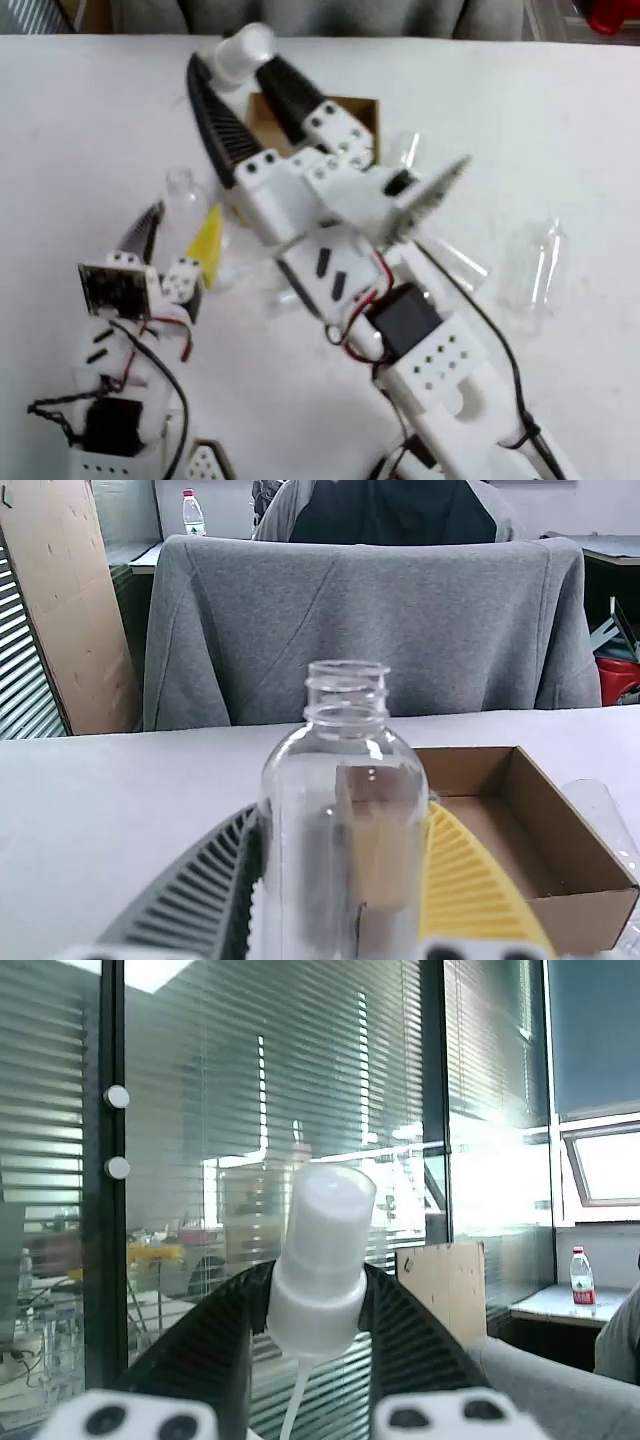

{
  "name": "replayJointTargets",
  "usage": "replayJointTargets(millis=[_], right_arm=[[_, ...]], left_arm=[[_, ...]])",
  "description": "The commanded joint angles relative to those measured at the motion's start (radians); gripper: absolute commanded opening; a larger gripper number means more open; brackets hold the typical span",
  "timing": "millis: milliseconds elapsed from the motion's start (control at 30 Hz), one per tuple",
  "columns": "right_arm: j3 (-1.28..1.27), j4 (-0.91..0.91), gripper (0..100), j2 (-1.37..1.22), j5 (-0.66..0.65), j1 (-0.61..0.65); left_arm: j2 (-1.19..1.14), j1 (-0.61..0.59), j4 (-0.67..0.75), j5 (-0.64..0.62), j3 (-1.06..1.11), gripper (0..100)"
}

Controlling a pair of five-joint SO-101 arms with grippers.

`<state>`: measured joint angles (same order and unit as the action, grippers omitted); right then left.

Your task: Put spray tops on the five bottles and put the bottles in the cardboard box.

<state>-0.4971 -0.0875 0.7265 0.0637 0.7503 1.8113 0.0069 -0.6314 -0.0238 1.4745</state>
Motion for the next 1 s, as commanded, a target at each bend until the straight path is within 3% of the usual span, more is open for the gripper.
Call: replayJointTargets(millis=[0, 233, 600, 967], right_arm=[[0.092, 0.071, 1.5, -0.016, -0.014, -0.001], [0.222, 0.268, 1.5, -0.104, -0.014, -0.002], [0.345, 0.466, 1.5, -0.128, -0.014, 0.002], [0.348, 0.478, 1.5, -0.177, -0.005, 0.028]], left_arm=[[0.015, -0.012, 0.069, -0.009, 0.017, 2], [0.015, -0.012, 0.204, -0.009, 0.115, 2], [0.015, -0.012, 0.287, -0.008, 0.206, 2], [0.013, -0.012, 0.313, -0.008, 0.219, 2]])
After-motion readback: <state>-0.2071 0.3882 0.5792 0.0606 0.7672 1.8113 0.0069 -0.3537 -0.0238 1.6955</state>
